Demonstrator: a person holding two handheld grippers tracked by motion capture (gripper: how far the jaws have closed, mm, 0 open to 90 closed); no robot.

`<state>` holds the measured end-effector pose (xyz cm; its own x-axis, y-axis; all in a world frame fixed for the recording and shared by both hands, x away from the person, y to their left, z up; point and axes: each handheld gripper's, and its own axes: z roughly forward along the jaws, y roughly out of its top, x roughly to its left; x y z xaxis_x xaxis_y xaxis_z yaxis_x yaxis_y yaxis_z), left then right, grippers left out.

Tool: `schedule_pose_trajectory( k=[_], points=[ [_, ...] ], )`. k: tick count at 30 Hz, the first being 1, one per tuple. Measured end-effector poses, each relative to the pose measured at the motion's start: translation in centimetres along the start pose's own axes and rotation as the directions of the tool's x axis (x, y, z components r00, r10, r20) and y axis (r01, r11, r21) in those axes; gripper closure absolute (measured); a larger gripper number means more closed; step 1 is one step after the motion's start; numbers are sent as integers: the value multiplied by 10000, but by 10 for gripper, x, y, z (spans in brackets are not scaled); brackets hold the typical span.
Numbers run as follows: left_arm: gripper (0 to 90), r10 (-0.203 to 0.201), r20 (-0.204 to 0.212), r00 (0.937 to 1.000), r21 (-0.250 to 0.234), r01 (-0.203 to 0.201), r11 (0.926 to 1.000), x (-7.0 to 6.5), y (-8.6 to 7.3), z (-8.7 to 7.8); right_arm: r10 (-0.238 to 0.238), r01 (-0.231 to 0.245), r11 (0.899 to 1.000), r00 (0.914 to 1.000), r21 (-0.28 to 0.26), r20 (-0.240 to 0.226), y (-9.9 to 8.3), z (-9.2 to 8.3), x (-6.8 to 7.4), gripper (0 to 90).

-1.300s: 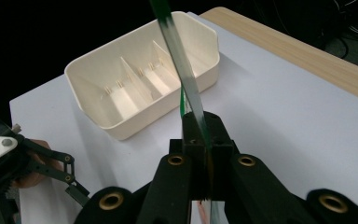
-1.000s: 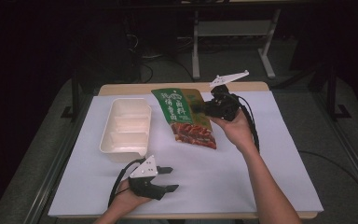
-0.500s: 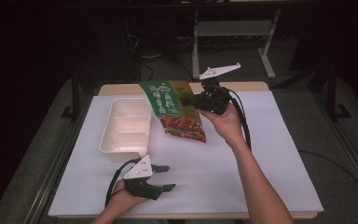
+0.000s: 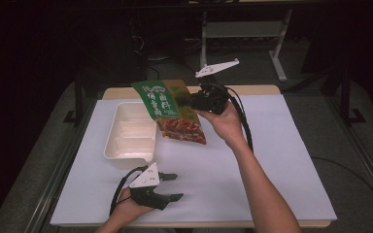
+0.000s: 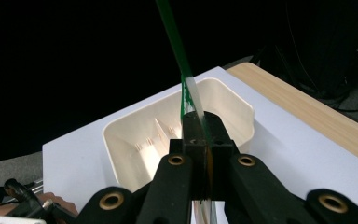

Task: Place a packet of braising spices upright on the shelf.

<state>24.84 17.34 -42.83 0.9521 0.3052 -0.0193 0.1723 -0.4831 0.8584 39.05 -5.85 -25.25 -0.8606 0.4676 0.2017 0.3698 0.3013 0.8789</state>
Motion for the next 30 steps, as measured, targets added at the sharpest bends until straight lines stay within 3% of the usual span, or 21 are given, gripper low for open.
schedule_pose_trajectory(
  k=[11,30],
  points=[
    [350,149,-31,9999,15,-149,9999,-1,0,-1,-225,217,9994,9993,-274,-286,15,7,11,897],
    [348,294,189,9994,133,-297,9995,-4,-1,3,-614,580,9976,9936,-387,-952,35,35,29,897]
  ],
)
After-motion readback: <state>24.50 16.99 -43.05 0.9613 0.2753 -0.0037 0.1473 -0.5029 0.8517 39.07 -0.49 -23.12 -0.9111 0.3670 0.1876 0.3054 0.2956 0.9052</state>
